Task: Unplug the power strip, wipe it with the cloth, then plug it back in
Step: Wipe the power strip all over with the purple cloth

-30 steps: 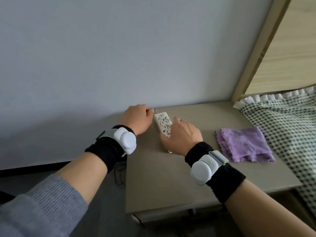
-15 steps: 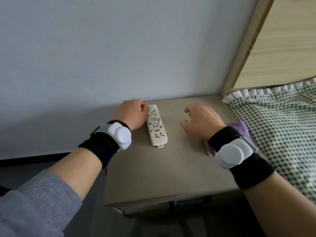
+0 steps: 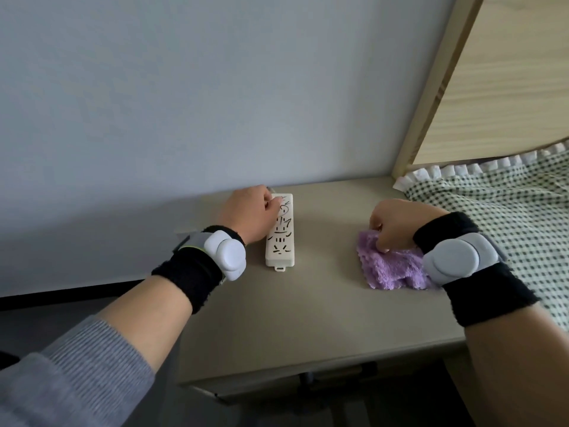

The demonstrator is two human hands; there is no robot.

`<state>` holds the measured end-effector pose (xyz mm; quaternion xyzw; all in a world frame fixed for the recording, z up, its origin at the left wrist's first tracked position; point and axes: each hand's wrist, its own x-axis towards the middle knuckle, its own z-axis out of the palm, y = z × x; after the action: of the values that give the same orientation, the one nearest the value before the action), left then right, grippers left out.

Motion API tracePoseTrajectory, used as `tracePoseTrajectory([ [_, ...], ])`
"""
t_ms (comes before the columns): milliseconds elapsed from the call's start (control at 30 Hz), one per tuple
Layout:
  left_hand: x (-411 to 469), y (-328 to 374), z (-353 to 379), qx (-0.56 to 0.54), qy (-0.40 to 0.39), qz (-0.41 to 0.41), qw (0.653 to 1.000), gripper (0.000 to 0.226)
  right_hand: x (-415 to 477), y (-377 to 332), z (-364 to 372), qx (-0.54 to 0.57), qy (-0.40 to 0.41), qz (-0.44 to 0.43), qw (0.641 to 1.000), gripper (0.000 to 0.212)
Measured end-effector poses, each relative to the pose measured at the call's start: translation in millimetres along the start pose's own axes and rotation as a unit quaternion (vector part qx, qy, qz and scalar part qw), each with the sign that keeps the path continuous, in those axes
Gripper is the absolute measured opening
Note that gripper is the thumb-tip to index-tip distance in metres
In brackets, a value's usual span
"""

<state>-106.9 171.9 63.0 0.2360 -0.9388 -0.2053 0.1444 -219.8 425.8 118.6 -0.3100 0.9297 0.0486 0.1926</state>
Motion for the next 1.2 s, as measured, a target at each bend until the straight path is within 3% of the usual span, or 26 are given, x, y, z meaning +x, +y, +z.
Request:
tracePoseTrajectory([
  [67,1.4,-3.4,-0.5,-0.004,0.003,-0.005,1.000,0.030,4.3,-3.8,-4.6,-0.005,0.005,-0.017,1.000,0.005],
  [200,2.9,-7.2,-1.8,-0.016,0.009,0.002,1.000,0.029,9.6,-13.8,-13.6,0.027,0.043,-0.068,0.996,0.027],
  [367,5.3,-0.2,-10.3,-0.004,0.013,0.033,0.999,0.043,15.5,-27.5,-27.5,0.121,0.093,-0.119,0.981,0.021],
  [467,5.8,11.7,-21.9,-0.086,-0.020,0.022,0.996,0.052,21.6,-33.2,-38.2,0.200,0.122,-0.148,0.961,0.022],
  [567,7.6,23.3,-32.9,-0.187,-0.047,-0.004,0.981,0.063,30.2,-40.1,-44.8,0.341,0.136,-0.155,0.917,0.018],
  [733,15.1,32.9,-47.7,-0.353,-0.085,-0.072,0.929,0.079,45.7,-47.0,-45.5,0.598,0.079,-0.188,0.775,0.025],
  [800,16.1,33.3,-49.1,-0.388,-0.094,-0.080,0.913,0.077,52.8,-49.1,-42.7,0.635,0.072,-0.198,0.743,0.026],
  [867,17.7,34.3,-50.0,-0.420,-0.093,-0.095,0.898,0.071,62.5,-46.5,-38.3,0.640,0.062,-0.218,0.734,0.018],
  [1033,19.9,22.9,-51.5,-0.463,-0.083,-0.078,0.879,0.025,76.4,-39.5,-27.5,0.637,0.005,-0.282,0.717,0.031],
  [1200,13.0,13.5,-42.3,-0.450,-0.111,-0.014,0.886,0.048,88.7,-50.9,-16.8,0.602,0.043,-0.303,0.737,0.070],
])
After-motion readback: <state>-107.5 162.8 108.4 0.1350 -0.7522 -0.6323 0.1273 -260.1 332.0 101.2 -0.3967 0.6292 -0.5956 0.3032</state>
